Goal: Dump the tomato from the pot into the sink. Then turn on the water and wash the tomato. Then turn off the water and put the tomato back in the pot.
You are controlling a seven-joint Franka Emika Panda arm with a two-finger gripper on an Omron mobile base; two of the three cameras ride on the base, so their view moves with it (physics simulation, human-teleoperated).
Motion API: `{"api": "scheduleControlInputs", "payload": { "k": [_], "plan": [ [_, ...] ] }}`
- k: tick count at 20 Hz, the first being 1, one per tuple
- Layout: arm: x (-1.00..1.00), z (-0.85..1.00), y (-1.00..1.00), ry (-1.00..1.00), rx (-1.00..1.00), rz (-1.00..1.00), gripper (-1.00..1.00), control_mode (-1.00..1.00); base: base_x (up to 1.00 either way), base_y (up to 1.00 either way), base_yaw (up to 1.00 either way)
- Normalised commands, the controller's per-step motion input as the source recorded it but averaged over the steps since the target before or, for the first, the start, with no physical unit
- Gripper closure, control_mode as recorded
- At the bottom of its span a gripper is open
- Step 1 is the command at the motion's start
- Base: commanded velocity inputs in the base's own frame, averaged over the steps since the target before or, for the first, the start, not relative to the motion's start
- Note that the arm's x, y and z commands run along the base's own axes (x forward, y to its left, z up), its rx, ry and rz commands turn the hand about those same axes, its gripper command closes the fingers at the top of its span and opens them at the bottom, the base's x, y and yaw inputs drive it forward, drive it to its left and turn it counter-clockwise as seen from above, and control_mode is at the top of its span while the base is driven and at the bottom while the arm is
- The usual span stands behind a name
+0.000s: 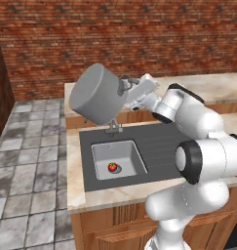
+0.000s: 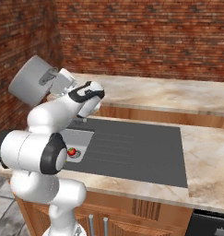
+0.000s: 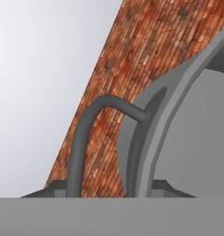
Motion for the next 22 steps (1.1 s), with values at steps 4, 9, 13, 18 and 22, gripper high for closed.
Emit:
{"api": "scheduleControlInputs", "payload": {
  "k": [4,9,13,18,22],
  "plan": [
    [-0.54,0.62,0.17,-0.02,-0.02,-0.01,1.00,-1.00,0.00,0.00,0.00],
    [-0.55,0.65,0.10,0.00,-0.08,-0.02,1.00,-1.00,0.00,0.00,0.00],
    [-0.59,0.71,0.01,0.00,-0.17,-0.06,1.00,-1.00,0.00,0.00,0.00],
    [-0.36,0.66,0.00,0.00,-0.25,-0.11,1.00,-1.00,0.00,0.00,0.00],
    [-0.16,0.29,-0.03,0.03,-0.36,-0.16,1.00,-1.00,0.00,0.00,0.00]
  ]
}}
